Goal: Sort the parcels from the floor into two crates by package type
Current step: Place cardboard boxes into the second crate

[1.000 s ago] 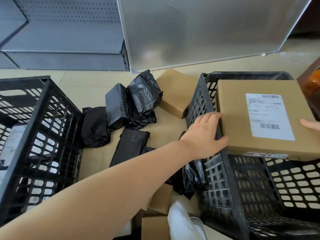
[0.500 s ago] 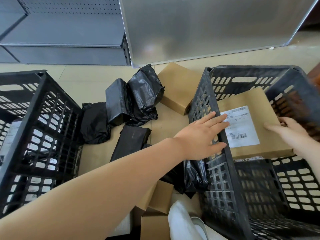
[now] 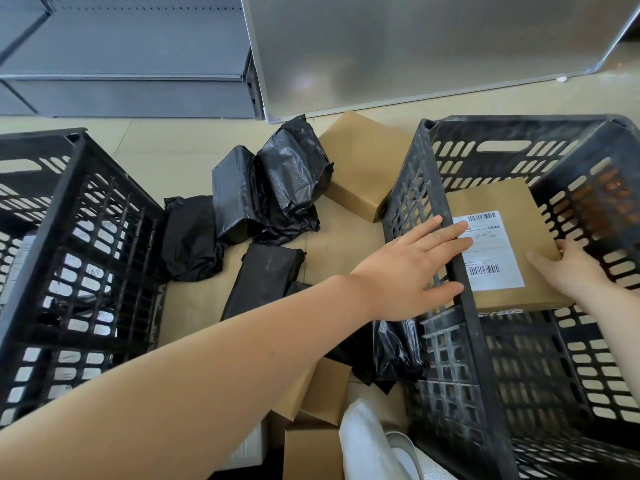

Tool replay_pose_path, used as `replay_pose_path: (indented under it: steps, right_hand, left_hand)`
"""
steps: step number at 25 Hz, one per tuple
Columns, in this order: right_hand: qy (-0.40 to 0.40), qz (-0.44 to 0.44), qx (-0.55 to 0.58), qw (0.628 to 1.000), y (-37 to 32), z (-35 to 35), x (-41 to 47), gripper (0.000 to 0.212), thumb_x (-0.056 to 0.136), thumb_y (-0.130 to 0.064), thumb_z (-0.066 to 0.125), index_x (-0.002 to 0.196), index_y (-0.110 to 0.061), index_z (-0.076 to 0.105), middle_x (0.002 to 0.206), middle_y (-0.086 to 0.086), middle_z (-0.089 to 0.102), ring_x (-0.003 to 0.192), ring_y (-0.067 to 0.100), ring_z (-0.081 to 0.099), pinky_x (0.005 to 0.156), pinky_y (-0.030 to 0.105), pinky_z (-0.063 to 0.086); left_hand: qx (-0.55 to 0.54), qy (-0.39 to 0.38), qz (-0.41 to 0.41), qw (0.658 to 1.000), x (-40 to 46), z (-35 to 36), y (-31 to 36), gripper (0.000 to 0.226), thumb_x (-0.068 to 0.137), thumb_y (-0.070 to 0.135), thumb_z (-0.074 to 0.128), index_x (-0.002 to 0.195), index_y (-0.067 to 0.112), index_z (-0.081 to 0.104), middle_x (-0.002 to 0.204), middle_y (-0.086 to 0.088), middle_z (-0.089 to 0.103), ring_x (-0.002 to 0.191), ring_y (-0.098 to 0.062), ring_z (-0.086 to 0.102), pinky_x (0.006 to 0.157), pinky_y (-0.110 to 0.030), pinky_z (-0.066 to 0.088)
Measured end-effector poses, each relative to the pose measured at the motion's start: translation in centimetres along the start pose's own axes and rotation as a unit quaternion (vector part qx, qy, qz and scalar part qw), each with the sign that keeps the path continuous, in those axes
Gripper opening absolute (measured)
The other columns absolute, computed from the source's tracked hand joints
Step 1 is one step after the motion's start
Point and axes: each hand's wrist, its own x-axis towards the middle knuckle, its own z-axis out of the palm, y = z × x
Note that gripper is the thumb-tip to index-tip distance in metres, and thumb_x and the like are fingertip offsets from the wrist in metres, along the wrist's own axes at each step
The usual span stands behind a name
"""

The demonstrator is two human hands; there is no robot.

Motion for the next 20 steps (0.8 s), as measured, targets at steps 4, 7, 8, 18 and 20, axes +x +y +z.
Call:
replay_pose_path:
  steps: [4,7,8,18,20]
  right_hand:
    - [-0.008,0.025,0.020,0.999,0.8,1.6,-0.2,0.069,0.094,-0.039,0.063,0.148,-0.004,0.038,0.139,0.026,0.053,0.127,0.047,0.048,0.103,0.054,0.042]
    - [-0.016,0.018,-0.022,0.999,1.4,2.5,-0.7,0.068,0.090,-0.046,0.064,0.145,-0.011,0.045,0.134,0.025,0.056,0.130,0.044,0.043,0.106,0.053,0.038]
    - [-0.036,0.021,-0.008,0.999,1.5,2.8,-0.9,0.065,0.090,-0.041,0.068,0.143,-0.010,0.046,0.133,0.023,0.057,0.128,0.042,0.045,0.105,0.052,0.040]
    - [-0.063,0.029,-0.008,0.998,2.5,4.7,0.1,0.085,0.079,-0.050,0.071,0.146,-0.010,0.037,0.143,0.016,0.051,0.131,0.041,0.047,0.108,0.054,0.040]
    - [-0.013,0.044,0.021,0.999,-1.1,3.7,-2.8,0.082,0.086,-0.043,0.069,0.146,-0.003,0.030,0.146,0.021,0.047,0.134,0.045,0.043,0.108,0.056,0.038]
  left_hand:
    - [-0.014,0.008,0.005,1.000,-0.1,0.3,-0.1,0.065,0.102,0.043,0.046,0.157,0.020,0.023,0.167,0.008,0.008,0.153,-0.011,-0.007,0.124,-0.043,0.014]
    - [-0.024,0.015,0.008,1.000,-0.1,0.5,-0.2,0.064,0.102,0.041,0.047,0.157,0.019,0.023,0.167,0.007,0.009,0.153,-0.012,-0.006,0.124,-0.043,0.013]
    - [-0.027,0.017,0.010,0.999,-0.1,0.4,-0.3,0.064,0.102,0.041,0.047,0.157,0.019,0.024,0.167,0.007,0.009,0.153,-0.012,-0.006,0.124,-0.042,0.012]
    - [-0.026,-0.001,0.010,1.000,-0.2,0.0,-0.2,0.063,0.103,0.039,0.044,0.158,0.021,0.020,0.167,0.011,0.005,0.152,-0.008,-0.008,0.125,-0.038,0.009]
    - [-0.024,-0.003,0.013,1.000,-0.2,-0.5,-0.4,0.061,0.104,0.037,0.043,0.158,0.021,0.020,0.167,0.009,0.007,0.153,-0.008,-0.005,0.125,-0.036,0.007]
